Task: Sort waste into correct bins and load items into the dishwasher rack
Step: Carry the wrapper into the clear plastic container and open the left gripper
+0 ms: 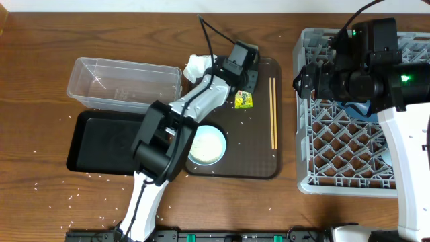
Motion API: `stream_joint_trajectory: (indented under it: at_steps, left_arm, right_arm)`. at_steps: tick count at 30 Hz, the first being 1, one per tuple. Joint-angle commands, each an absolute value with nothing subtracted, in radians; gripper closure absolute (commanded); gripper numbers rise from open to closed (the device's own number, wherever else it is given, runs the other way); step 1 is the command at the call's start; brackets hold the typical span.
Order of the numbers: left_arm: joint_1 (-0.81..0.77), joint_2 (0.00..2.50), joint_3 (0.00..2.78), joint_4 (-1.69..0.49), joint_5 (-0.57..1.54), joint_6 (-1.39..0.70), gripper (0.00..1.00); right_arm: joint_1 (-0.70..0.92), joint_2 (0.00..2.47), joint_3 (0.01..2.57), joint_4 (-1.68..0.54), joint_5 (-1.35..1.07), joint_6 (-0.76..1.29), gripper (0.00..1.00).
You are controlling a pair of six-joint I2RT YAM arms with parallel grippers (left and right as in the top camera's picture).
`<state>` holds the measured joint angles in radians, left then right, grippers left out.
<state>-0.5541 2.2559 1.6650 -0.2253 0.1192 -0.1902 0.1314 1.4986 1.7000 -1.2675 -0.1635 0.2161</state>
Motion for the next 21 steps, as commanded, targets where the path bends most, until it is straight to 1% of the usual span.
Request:
stream_joint_trajectory:
  at_steps: [1,7,10,13,16,18,21]
  left_arm:
    - [-0.561,2.281,1.672,-0.219,0.134,-0.176,0.94]
    - [-0.541,2.225,1.674,-0.265,0.112,-0.124,0.94]
    - [-0.528,2.146,1.674,-0.341,0.064,-0.123,0.94]
    - [-0.516,2.058,1.674,-0.438,0.054,-0.070,0.94]
    - [-0.500,1.966,1.674,-0.536,-0.031,-0.072,0.94]
    - [-0.485,1.915,1.674,-0.578,-0.073,-0.072,0.94]
    - [-0.458,1.856,1.674,-0.616,-0.079,-0.072,0.94]
  right_arm:
    - [0.146,1.497,1.700,-1.269,-0.161,0.212,0.01]
    - [0.146,1.497,1.700,-1.276,-0.161,0.212,0.01]
    - [0.146,1.497,1.700,-1.275,-0.162,0.212,0.01]
    - [0.146,1.497,1.700,-1.274,-0.161,0.212,0.01]
    - [0.147,1.497,1.700,-1.272,-0.162,0.212,0.01]
    - [0.148,1.497,1.700,-1.272,-0.162,0.212,0.01]
    - [0.149,1.497,1.700,-1.271,-0.161,0.212,0.01]
